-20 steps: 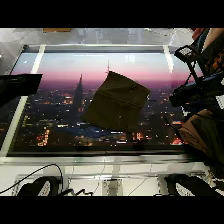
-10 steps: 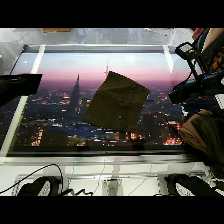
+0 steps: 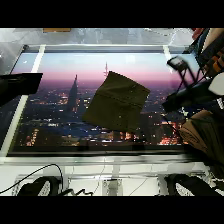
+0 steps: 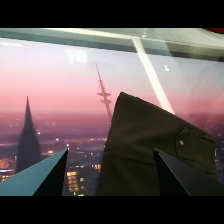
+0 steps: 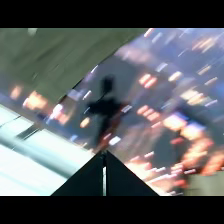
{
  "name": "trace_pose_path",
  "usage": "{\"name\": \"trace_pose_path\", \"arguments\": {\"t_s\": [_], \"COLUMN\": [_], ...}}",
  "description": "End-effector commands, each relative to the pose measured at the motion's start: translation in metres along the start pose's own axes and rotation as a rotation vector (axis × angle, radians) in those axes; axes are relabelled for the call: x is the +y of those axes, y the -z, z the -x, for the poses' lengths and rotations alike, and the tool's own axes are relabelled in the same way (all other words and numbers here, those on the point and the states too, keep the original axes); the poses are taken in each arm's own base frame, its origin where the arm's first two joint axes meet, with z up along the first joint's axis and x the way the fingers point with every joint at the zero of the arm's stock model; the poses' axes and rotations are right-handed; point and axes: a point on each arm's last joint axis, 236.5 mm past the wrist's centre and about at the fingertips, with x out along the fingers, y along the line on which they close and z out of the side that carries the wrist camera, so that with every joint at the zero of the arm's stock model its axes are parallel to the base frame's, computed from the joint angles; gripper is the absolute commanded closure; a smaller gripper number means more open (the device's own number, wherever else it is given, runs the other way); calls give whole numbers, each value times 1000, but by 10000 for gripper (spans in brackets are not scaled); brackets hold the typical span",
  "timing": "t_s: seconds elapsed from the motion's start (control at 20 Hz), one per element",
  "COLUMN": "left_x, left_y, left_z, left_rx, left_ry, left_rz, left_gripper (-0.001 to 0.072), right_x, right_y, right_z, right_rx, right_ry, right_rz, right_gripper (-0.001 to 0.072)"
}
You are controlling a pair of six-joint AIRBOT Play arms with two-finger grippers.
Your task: Fold the clothes and pants, and hang the long-sleeved shirts on hangers.
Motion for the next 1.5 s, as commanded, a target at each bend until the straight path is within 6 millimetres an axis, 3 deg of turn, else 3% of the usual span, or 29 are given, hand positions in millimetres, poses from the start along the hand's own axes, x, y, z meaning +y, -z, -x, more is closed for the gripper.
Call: {"name": "trace_pose_path", "arguments": {"t_s": [0.0,0.15,0.3,0.4,0.45,0.5,0.65,0.8,0.9,1.0,1.05,1.1,1.15,1.45], "left_x": [0,4,16,19,20,21,24,28,30,33,35,37,40,51], "left_y": [0,2,7,8,9,10,14,19,22,26,29,32,35,52], "left_z": [0,0,0,0,-1,-3,-9,-15,-19,-24,-28,-31,-35,-53], "left_rx": [0,7,29,36,38,43,59,78,89,106,116,126,137,193], "left_ry": [-1,-15,-64,-78,-77,-78,-79,-79,-79,-80,-80,-80,-81,-84], "left_rz": [0,-14,-58,-70,-69,-67,-58,-49,-45,-37,-32,-27,-22,4], "left_gripper": [114,114,114,114,114,114,114,114,114,114,114,114,114,114], "right_x": [43,71,70,58,51,43,9,-4,17,48,56,58,59,67], "right_y": [31,38,50,55,54,50,40,68,79,74,68,64,64,63], "right_z": [-56,-107,-151,-173,-178,-179,-185,-199,-199,-194,-195,-200,-207,-233], "right_rx": [71,-14,-77,-116,-139,-167,-221,-91,-7,28,29,29,37,73], "right_ry": [-200,-326,-320,-276,-254,-232,-190,-261,-396,-568,-623,-644,-652,-661], "right_rz": [-73,-137,-299,-468,-526,-572,-836,-1046,-977,-908,-925,-956,-986,-1067], "right_gripper": [650,651,651,641,534,350,338,320,320,315,234,175,166,167]}}
